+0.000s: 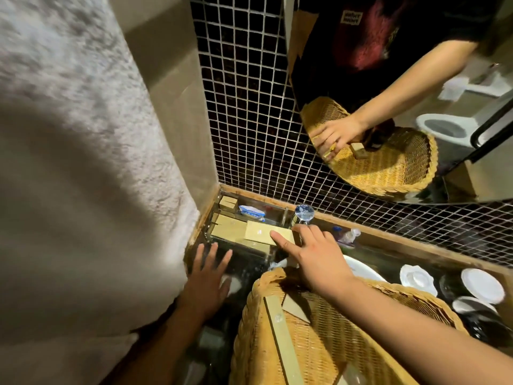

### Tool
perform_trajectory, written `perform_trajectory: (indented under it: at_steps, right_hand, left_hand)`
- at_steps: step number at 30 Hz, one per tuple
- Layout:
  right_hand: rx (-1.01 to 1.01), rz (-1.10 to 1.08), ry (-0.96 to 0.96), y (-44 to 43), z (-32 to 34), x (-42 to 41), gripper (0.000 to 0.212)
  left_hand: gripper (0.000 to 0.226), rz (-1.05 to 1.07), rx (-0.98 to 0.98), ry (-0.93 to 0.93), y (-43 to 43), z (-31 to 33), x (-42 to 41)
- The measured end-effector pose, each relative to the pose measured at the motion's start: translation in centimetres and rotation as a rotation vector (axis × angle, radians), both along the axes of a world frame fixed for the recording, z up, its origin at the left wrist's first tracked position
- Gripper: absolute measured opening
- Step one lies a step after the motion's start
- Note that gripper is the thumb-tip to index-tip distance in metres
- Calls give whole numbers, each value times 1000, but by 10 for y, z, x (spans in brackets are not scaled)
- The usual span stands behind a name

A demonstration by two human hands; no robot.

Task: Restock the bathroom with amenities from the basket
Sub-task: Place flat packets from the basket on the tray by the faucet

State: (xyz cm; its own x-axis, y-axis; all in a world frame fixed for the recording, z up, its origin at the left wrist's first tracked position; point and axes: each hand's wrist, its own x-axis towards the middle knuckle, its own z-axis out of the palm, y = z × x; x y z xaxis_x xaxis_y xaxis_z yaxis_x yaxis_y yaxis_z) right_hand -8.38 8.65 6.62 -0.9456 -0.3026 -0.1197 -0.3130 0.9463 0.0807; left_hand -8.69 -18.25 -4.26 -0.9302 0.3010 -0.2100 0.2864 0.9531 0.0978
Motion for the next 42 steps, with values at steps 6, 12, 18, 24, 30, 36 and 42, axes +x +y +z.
perform_trajectory:
  at_steps: [6, 12, 18, 24, 30, 36, 42]
  right_hand:
    - [-54, -33, 16, -15, -1, -11, 93]
    - [-103, 74, -47, -40, -3, -32, 94]
    - [-92, 45, -148, -56, -20, -73, 87]
    - [-58, 79, -262, -67, -55, -95, 62]
    - [-19, 150, -330, -77, -81, -106, 53]
    - [-29, 122, -378, -85, -102, -115, 53]
    - [-45, 84, -404, -89, -108, -122, 58]
  left_hand:
    - [60, 38, 184, 50, -6, 31, 17]
    - [61, -5, 157, 93, -7, 41, 24]
    - [63, -26, 129, 25, -3, 46, 23]
    - [60, -44, 7, 61, 6, 42, 22]
    - [63, -102, -106, 44, 9, 26, 15]
    - [61, -149, -110, 52, 9, 28, 18]
    - [60, -140, -130, 69, 3, 26, 16]
